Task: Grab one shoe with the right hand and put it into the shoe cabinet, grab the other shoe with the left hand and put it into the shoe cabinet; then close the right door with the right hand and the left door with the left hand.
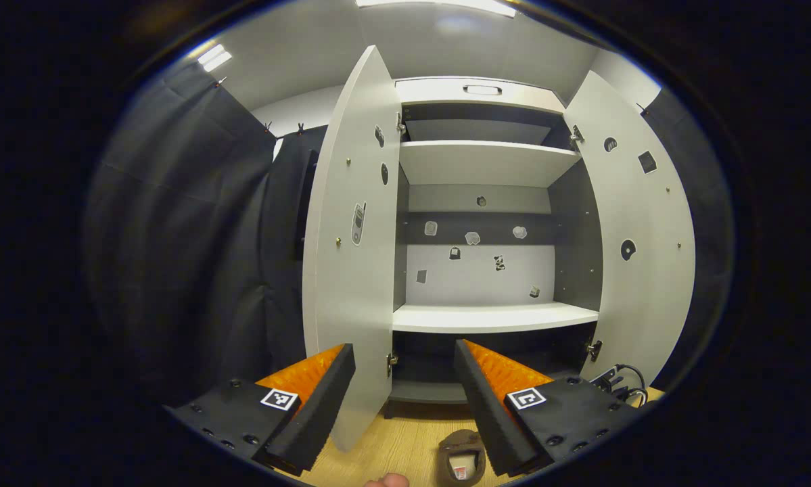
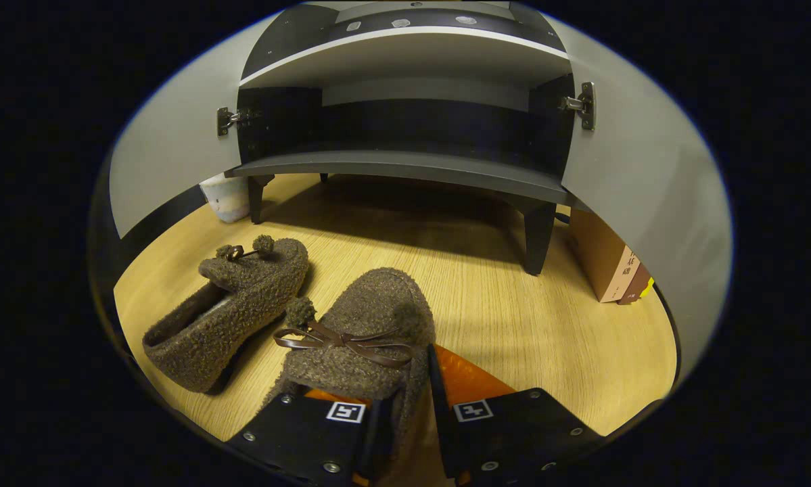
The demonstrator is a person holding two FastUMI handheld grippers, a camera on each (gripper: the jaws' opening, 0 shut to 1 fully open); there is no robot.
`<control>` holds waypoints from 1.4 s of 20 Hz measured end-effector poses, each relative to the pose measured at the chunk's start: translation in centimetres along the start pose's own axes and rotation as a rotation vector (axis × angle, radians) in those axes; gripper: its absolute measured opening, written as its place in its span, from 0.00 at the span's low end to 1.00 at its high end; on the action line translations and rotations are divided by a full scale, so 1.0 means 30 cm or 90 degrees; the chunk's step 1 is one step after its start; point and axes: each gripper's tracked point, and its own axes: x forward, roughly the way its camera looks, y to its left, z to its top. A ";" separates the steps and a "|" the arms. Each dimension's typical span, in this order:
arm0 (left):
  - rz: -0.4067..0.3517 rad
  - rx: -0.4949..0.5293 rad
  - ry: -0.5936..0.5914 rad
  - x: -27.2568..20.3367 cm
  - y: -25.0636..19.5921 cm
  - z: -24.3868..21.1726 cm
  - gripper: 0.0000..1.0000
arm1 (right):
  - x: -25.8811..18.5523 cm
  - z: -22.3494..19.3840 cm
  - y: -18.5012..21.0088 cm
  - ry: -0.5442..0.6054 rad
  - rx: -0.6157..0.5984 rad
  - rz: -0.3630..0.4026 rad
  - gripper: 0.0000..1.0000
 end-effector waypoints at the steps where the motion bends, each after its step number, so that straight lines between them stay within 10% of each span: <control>1: -0.001 0.001 0.000 -0.002 -0.004 0.001 0.96 | -0.002 0.004 -0.006 -0.004 0.002 -0.009 0.29; 4: -0.007 0.001 -0.004 -0.005 -0.012 0.006 0.96 | -0.016 0.007 -0.021 -0.014 -0.011 -0.026 0.07; 13: -0.027 -0.019 -0.006 0.003 -0.023 -0.008 0.96 | -0.326 0.221 -0.010 -0.101 0.037 -0.061 0.06; 20: -0.045 -0.024 -0.012 0.013 -0.027 -0.015 0.99 | -0.605 0.766 -0.021 -0.265 0.063 -0.073 0.06; 28: -0.051 -0.033 0.003 -0.006 -0.044 -0.047 0.96 | -0.463 1.320 -0.095 -0.312 0.027 -0.110 0.06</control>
